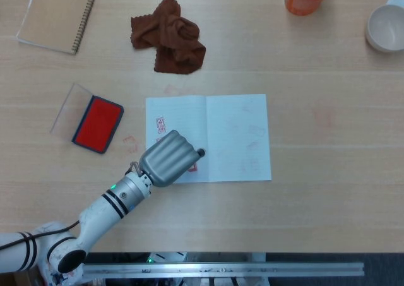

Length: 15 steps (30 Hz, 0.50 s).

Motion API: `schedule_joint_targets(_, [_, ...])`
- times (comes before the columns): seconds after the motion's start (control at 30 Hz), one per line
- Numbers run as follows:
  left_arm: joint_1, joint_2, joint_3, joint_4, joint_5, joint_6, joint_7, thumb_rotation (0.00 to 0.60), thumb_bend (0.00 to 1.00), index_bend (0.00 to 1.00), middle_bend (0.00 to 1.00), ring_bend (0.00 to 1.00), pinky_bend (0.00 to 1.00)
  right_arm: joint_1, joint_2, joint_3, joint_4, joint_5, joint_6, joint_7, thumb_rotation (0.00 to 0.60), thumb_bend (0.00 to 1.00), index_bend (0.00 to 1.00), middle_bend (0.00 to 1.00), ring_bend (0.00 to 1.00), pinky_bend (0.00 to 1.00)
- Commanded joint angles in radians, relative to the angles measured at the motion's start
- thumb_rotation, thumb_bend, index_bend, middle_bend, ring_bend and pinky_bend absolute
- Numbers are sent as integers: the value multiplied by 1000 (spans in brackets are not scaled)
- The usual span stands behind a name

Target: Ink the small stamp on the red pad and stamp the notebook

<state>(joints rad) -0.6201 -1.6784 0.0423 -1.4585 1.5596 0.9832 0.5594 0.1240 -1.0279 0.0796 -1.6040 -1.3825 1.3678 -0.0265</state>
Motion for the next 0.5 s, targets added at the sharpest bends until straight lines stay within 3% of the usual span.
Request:
schedule_joint_targets(0.03, [4,-11,5,21,9,12,6,600,398,544,1000,1000,1000,-1,1,-1,0,0,0,0,600,301,158,304,167,236])
schedule_joint_targets(0.5, [23,-65,36,114,55,54,1,600,399,544,1000,1000,1000,-7,5,1,-12,1,6,-10,600,301,158,307,170,236])
